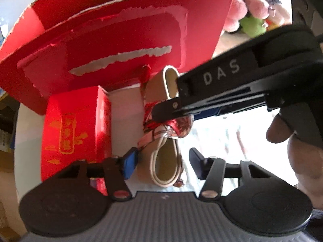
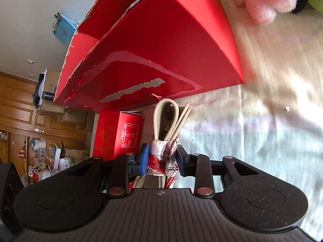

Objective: Organize objects
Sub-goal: 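Lift the cable and carry it over the red box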

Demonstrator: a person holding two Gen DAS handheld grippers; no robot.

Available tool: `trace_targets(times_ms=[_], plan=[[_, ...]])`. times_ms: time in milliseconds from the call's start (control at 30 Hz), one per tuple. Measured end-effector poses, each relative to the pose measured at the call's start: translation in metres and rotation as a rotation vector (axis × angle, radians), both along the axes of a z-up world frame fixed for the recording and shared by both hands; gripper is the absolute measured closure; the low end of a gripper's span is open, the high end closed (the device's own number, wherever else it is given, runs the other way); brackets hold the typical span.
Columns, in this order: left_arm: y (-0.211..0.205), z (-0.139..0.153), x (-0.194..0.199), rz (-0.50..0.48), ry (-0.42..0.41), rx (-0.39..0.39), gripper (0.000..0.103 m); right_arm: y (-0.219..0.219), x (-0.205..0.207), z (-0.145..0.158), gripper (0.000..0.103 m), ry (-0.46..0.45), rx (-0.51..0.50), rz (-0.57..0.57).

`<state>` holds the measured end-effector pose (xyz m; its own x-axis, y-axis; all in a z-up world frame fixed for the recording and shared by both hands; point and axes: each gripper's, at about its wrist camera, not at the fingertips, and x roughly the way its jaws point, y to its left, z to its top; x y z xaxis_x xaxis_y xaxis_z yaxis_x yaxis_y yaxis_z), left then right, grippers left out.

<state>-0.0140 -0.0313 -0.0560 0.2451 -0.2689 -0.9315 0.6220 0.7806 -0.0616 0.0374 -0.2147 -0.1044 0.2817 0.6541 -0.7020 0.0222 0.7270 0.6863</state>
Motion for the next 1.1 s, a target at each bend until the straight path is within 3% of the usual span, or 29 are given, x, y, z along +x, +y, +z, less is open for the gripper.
trace_targets(times_ms=[267,433,800,1000,1100], plan=[[-0.002,-0.004,-0.006,-0.012,-0.021,0.036,0.054,-0.001,0.001,-0.005,0.074,0.034,0.059,-0.008],[-0.008,0.003,-0.011,-0.060,0.003,0.001,0.061,-0.015,-0.003,0.004,0.076,0.036,0.063,-0.022],[-0.056,0.040,-0.047,-0.264,-0.081,-0.077,0.061,-0.071,-0.032,0.039,0.077,-0.047,0.036,-0.176],[-0.076,0.075,-0.061,-0.319,-0.149,-0.154,0.061,-0.094,-0.044,0.072,0.076,-0.157,0.019,-0.245],[-0.091,0.095,-0.048,-0.329,-0.196,-0.188,0.061,-0.100,-0.043,0.090,0.076,-0.225,0.010,-0.260]])
